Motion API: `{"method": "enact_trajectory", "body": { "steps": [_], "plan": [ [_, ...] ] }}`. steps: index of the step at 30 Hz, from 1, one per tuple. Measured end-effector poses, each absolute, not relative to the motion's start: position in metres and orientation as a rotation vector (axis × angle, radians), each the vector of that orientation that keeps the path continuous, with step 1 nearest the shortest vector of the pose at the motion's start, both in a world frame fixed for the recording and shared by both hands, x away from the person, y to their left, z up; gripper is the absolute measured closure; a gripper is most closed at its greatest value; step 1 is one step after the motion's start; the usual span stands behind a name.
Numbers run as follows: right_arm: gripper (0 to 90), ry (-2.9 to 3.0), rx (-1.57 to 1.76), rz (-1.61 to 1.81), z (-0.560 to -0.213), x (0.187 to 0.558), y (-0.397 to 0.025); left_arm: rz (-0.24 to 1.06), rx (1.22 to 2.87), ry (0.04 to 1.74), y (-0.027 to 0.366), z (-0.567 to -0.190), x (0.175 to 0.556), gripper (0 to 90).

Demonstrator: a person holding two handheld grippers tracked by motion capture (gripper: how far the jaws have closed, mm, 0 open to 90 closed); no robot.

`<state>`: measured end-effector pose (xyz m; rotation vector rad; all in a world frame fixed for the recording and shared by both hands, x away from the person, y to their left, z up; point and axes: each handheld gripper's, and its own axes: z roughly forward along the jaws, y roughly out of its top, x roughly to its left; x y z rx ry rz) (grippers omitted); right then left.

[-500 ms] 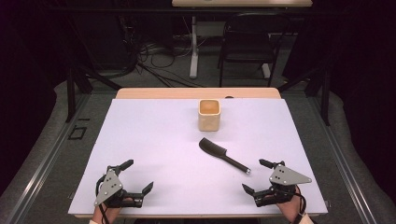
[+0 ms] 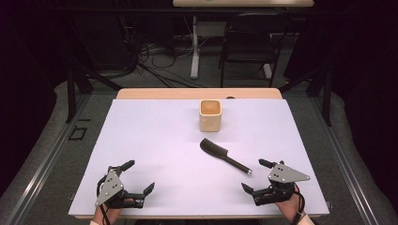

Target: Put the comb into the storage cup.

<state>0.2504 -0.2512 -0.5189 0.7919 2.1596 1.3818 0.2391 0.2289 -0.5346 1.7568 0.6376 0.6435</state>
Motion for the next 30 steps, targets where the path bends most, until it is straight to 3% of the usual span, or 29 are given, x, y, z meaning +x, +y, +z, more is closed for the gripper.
{"method": "enact_trajectory", "body": {
  "steps": [30],
  "plan": [
    [0.0,2.211,0.837,1.314,-0.522,0.282,-0.236,0.652,1.764,0.651,0.229,-0.535,0.240,0.5]
  ]
}}
